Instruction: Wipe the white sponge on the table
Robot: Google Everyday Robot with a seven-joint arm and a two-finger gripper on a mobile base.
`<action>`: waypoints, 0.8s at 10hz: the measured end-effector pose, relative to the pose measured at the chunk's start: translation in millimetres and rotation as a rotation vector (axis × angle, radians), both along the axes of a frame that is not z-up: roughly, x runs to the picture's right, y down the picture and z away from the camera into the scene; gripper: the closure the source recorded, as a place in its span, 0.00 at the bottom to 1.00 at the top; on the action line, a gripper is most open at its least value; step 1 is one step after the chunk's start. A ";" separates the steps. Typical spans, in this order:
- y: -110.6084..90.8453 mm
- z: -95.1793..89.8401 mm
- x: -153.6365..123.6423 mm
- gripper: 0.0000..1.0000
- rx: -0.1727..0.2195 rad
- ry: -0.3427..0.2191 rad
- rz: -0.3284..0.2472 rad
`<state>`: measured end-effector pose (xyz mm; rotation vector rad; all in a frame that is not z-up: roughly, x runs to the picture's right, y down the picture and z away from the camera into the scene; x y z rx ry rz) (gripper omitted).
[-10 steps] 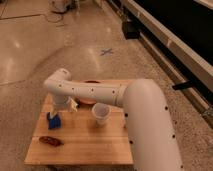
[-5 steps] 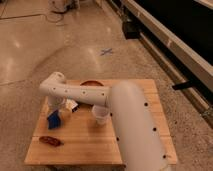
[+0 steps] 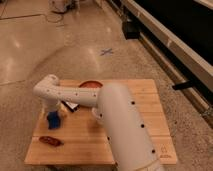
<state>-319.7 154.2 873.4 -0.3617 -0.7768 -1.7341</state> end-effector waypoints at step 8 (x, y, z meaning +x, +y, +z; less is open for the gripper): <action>6.9 1.7 -16.1 0.35 0.002 0.004 -0.063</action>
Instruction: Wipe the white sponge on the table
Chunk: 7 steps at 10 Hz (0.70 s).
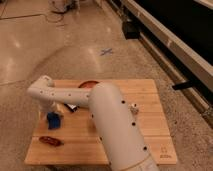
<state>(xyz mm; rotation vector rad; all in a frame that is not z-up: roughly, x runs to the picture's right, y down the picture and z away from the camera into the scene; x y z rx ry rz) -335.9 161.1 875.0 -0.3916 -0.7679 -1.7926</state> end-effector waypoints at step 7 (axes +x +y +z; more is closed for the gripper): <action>0.1 -7.3 4.9 1.00 0.009 0.019 -0.032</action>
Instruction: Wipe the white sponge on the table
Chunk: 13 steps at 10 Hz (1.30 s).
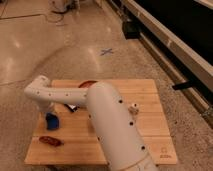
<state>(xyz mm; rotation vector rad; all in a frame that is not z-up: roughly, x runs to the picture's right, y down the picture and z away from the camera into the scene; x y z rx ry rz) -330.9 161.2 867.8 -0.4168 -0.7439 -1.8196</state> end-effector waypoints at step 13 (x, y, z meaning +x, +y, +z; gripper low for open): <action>47.4 -27.9 48.9 1.00 -0.068 0.061 -0.014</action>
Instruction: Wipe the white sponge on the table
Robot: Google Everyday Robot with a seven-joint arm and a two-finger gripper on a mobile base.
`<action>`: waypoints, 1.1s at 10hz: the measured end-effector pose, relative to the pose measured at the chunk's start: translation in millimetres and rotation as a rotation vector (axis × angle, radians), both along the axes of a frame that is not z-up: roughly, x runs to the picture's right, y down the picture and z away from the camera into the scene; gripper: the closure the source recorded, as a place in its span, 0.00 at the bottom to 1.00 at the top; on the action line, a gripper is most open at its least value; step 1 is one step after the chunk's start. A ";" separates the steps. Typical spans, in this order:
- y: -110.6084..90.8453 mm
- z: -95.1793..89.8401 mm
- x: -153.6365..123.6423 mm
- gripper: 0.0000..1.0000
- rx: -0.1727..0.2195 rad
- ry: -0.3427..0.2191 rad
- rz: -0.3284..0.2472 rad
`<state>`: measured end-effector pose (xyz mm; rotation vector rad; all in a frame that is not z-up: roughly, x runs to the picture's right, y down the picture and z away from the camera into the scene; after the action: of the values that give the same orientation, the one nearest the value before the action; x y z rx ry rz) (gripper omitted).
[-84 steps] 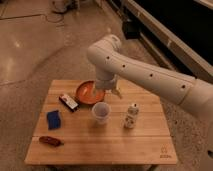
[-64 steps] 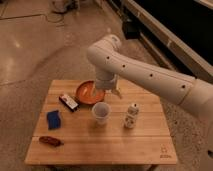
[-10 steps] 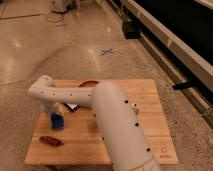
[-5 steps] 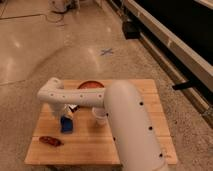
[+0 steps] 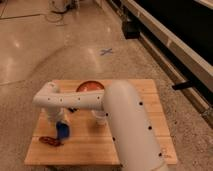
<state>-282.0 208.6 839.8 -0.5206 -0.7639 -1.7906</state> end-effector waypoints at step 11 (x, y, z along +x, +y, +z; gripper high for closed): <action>-60.9 43.2 -62.0 1.00 0.070 -0.063 -0.011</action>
<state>-344.1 147.7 883.0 -0.4248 -0.7402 -1.8443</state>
